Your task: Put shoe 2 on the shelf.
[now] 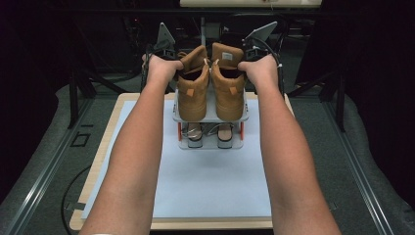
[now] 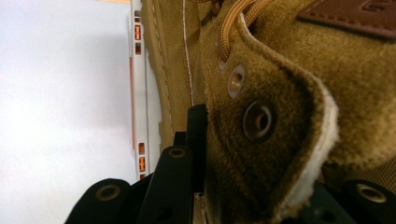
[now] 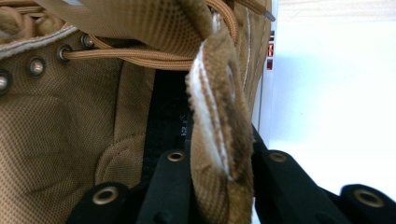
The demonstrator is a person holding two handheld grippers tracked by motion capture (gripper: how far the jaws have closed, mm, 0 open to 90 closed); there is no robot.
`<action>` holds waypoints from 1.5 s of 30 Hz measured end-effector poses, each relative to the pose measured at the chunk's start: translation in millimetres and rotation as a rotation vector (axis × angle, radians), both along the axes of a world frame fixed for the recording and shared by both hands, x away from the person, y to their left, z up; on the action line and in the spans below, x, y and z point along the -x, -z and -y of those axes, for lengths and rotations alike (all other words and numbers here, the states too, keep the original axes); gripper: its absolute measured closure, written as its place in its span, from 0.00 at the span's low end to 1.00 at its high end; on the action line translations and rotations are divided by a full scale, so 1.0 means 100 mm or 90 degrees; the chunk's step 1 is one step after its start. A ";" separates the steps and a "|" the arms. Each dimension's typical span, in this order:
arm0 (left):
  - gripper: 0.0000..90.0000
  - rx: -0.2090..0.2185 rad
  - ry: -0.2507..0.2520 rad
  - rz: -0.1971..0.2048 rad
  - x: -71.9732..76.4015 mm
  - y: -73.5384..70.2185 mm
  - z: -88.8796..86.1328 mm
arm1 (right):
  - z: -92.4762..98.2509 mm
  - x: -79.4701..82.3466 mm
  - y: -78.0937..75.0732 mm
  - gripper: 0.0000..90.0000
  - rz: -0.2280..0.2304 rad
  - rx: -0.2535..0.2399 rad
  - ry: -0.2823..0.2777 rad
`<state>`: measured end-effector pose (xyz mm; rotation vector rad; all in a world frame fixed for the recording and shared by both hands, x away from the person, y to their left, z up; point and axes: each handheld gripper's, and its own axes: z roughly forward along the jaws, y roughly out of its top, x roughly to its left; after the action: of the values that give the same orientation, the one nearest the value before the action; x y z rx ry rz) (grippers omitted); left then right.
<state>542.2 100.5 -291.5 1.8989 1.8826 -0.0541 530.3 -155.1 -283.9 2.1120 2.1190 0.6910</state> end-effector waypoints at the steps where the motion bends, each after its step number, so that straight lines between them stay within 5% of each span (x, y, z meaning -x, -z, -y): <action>1: 0.87 0.000 0.000 0.001 0.00 0.00 0.01 | -0.04 0.00 -0.02 0.86 0.002 0.014 -0.005; 8: 0.83 -0.027 0.024 0.010 -0.02 -0.04 0.06 | -0.04 -0.02 -0.03 0.83 0.005 0.020 -0.015; 20: 0.70 -0.024 0.023 0.034 0.00 -0.06 0.06 | -0.04 0.02 -0.07 0.70 0.017 0.018 -0.026; 23: 0.56 -0.011 0.023 0.056 0.01 -0.06 0.06 | -0.05 0.04 -0.12 0.66 0.033 0.024 -0.044; 34: 0.52 -0.025 0.040 0.058 0.01 -0.06 0.09 | -0.05 0.03 -0.10 0.58 0.043 0.030 -0.053; 45: 0.47 -0.008 0.041 0.080 0.07 -0.13 0.04 | 0.02 0.07 -0.18 0.54 0.067 -0.012 -0.043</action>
<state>535.0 96.1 -278.0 1.9243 1.7434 0.0551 523.4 -157.2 -266.0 1.9739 2.1454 0.8137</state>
